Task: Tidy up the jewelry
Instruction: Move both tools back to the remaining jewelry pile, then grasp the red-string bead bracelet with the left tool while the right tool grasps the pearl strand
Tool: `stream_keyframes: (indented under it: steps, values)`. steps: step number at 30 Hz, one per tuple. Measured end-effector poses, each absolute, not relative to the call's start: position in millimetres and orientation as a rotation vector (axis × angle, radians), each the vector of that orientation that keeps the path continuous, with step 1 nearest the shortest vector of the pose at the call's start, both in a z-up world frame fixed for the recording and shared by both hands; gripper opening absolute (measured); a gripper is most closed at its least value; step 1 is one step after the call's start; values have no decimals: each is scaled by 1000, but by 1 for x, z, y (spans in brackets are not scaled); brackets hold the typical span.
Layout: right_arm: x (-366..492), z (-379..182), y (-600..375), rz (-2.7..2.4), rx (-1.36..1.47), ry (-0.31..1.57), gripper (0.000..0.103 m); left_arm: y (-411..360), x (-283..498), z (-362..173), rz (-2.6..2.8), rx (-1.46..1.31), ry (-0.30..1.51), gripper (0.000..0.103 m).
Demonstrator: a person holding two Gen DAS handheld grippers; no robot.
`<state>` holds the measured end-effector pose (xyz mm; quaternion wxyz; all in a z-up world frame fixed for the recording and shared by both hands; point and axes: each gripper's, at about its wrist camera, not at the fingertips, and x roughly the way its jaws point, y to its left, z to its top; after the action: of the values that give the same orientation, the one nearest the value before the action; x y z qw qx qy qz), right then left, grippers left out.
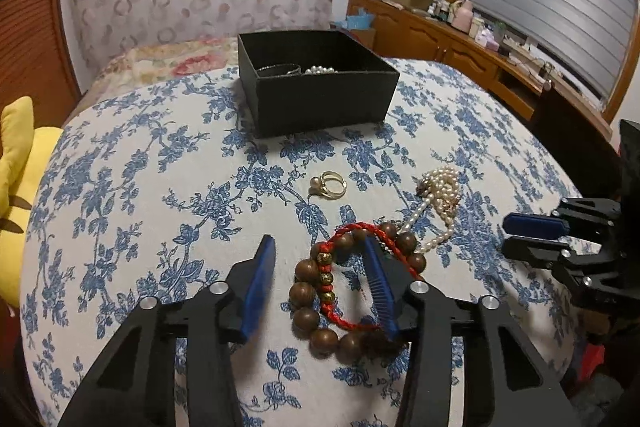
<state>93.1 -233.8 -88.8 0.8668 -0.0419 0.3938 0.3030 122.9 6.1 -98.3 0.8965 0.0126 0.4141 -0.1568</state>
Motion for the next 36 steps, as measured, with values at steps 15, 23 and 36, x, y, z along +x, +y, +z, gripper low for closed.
stream_keyframes:
  steps: [15,23,36]
  values:
    - [87,-94,-236,634,-93,808,26,4,117,-87,-328,31,806,6]
    - [88,-92,-237,634,-88,808,26,22,95,-69,-289,-31,744,6]
    - [144,-80,-229,591,-206,827,26,32,82,-72,-282,-69,729,6]
